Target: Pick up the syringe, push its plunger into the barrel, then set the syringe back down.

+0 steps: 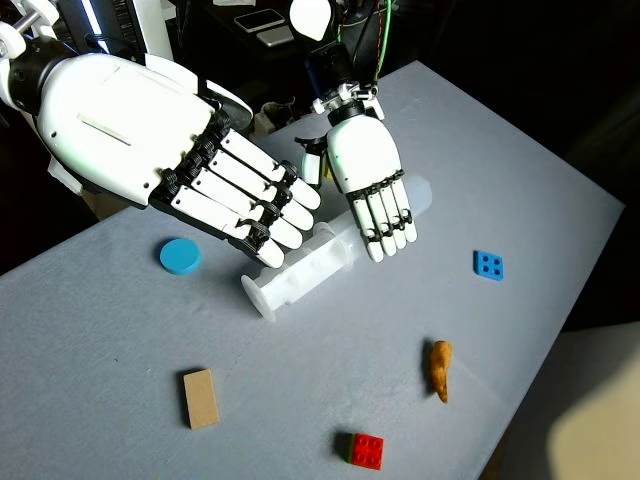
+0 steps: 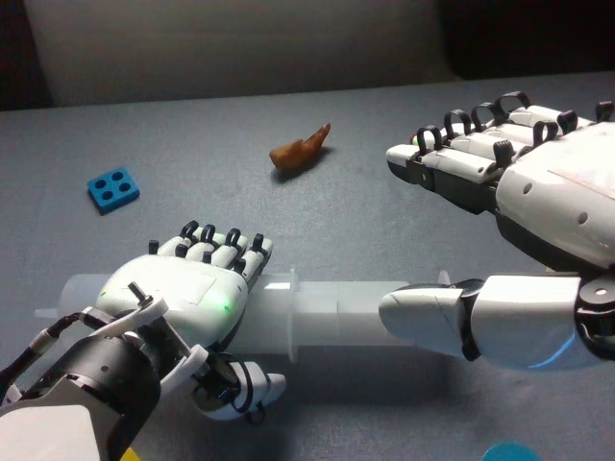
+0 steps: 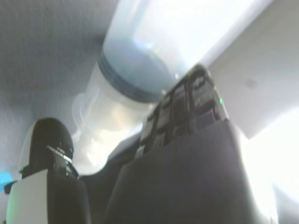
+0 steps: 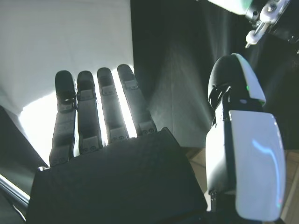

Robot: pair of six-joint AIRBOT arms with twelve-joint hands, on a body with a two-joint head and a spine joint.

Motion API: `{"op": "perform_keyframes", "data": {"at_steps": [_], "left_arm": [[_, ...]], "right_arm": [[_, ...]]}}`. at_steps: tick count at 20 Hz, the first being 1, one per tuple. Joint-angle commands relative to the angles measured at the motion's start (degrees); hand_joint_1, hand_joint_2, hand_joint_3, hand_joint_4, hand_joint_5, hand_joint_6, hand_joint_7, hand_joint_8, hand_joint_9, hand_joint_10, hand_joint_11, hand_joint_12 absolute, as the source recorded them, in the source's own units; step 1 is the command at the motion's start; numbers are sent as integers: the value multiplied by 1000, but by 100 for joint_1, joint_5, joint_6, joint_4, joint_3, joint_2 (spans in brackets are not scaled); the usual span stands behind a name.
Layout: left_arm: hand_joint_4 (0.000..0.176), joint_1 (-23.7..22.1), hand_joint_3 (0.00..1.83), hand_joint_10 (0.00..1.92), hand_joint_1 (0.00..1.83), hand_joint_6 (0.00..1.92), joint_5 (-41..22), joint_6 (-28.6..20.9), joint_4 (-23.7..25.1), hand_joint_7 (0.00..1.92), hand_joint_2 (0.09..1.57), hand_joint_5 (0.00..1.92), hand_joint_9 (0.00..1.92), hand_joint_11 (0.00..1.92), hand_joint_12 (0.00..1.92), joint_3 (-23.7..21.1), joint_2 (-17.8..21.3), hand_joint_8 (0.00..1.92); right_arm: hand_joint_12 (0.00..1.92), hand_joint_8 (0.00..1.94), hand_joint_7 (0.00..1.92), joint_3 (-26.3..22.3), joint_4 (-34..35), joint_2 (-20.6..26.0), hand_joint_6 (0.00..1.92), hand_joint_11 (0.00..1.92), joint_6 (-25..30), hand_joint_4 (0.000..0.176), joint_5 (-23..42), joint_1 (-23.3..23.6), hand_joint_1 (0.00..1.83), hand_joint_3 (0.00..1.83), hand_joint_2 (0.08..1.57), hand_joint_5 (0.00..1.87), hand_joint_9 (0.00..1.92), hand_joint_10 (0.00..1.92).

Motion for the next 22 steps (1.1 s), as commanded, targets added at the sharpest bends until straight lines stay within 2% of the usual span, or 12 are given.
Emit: {"op": "perform_keyframes", "data": {"at_steps": [1, 4, 9, 17, 20, 21, 22], "left_arm": [[0, 21, 0, 0, 553, 0, 197, 14, 332, 0, 1109, 0, 0, 0, 0, 49, -53, 0], [0, 106, 4, 0, 491, 0, 103, 14, 400, 0, 1123, 0, 0, 0, 0, 168, -76, 0], [0, 197, 0, 0, 628, 0, -37, 14, 481, 0, 1078, 0, 0, 0, 0, 341, -81, 0], [0, 249, 13, 0, 568, 0, -120, 14, 560, 0, 1138, 0, 0, 2, 1, 519, -207, 0], [0, 248, 9, 8, 652, 3, -119, 13, 560, 34, 1149, 10, 25, 34, 18, 523, -223, 11], [0, 248, 4, 6, 671, 4, -119, 13, 560, 86, 1166, 66, 69, 59, 54, 522, -223, 5], [0, 248, 0, 1, 685, 1, -120, 13, 560, 128, 1189, 110, 110, 11, 288, 518, -223, 1]], "right_arm": [[584, 0, 128, -8, -302, 35, 0, 0, 42, 0, 162, 29, 60, 0, 1082, 135, 149, 1], [513, 0, 109, -7, -303, 35, 2, 0, 48, 0, 155, 29, 64, 1, 1085, 119, 130, 0], [423, 2, 97, -4, -303, 35, 3, 0, 58, 0, 138, 27, 67, 0, 1080, 106, 112, 2], [511, 3, 110, -3, -303, 35, 3, 0, 85, 0, 141, 29, 83, 0, 1077, 119, 124, 3], [511, 2, 114, -3, -303, 35, 2, 0, 93, 0, 142, 30, 69, 1, 1079, 117, 126, 1], [531, 3, 123, -3, -303, 35, 4, 0, 95, 0, 145, 30, 73, 0, 1075, 127, 136, 3], [514, 1, 120, -3, -303, 35, 1, 0, 101, 0, 150, 29, 63, 1, 1080, 123, 127, 1]]}}
